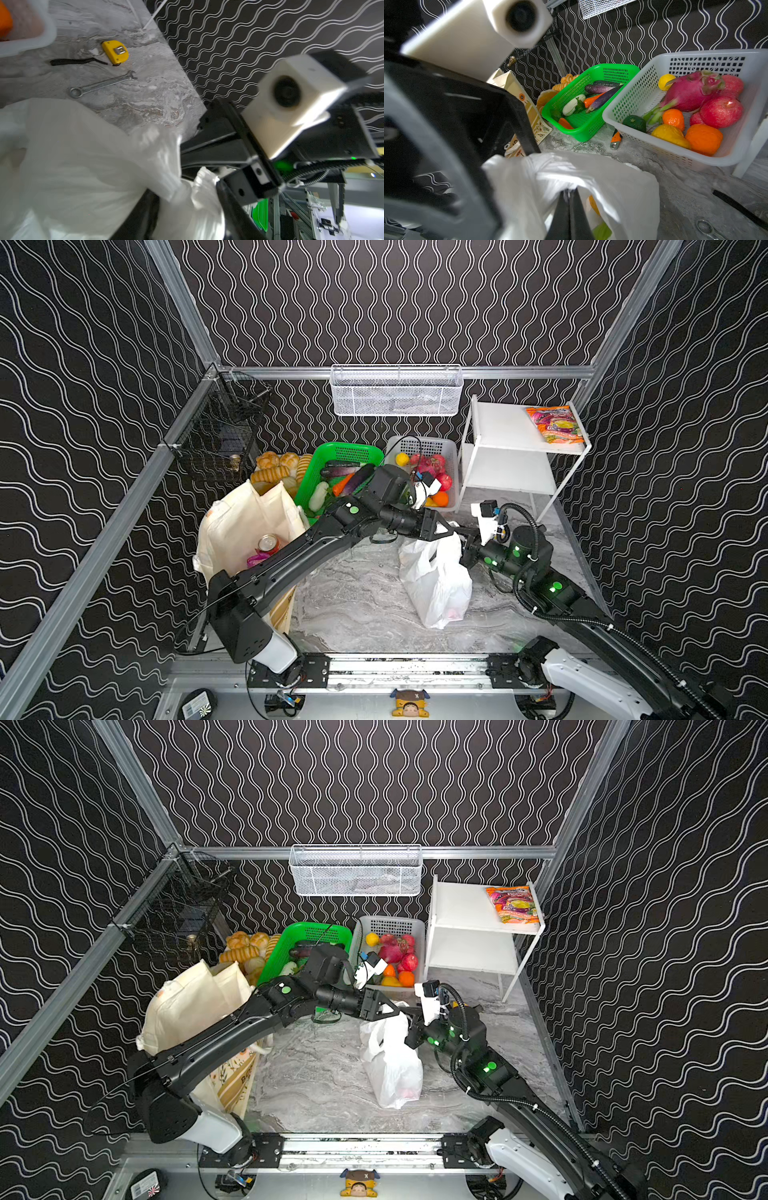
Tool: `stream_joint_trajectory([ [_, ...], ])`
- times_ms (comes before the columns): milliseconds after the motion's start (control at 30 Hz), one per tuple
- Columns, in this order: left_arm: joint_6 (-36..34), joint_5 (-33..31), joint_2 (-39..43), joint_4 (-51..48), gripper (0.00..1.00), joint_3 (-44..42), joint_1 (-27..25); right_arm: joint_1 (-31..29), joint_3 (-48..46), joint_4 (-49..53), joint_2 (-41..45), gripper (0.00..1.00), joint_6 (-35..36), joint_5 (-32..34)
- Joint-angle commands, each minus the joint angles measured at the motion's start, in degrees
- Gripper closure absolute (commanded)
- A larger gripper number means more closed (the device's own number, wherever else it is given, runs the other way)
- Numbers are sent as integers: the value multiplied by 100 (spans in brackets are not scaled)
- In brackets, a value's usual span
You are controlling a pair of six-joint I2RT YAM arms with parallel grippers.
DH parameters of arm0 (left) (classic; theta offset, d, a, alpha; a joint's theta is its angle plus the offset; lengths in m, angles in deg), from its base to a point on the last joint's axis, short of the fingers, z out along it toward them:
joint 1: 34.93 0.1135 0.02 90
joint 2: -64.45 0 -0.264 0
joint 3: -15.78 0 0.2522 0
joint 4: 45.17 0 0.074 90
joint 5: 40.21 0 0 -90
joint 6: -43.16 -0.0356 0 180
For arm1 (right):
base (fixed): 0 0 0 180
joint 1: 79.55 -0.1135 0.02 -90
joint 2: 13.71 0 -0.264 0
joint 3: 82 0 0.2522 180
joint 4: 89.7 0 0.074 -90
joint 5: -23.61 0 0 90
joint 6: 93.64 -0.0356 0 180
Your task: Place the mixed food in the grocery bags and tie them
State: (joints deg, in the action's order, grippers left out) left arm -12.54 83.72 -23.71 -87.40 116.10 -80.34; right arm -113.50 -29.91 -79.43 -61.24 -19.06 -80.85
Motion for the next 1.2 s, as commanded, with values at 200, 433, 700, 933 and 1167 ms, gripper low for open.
stream_joint_trajectory([
  [200, -118, 72, 124, 434, 99, -442, 60, 4, -13, 218, 298, 100, 53, -29],
  [433, -112, 1287, 325, 1463, 100, -1156, 701, 0, -9, 850, 760, 95, 72, -4],
  [700, -481, 2562, 146, 1692, 100, -1201, 812, 12, 59, 1108, 1144, 88, -31, -361],
  [933, 11, 3027, 158, 2443, 100, -1439, 837, 13, 284, 941, 474, 94, -329, -1050],
  [1167, 85, 3353, 170, 2690, 100, -1525, 849, 251, 713, 1696, 106, 80, 180, -203],
])
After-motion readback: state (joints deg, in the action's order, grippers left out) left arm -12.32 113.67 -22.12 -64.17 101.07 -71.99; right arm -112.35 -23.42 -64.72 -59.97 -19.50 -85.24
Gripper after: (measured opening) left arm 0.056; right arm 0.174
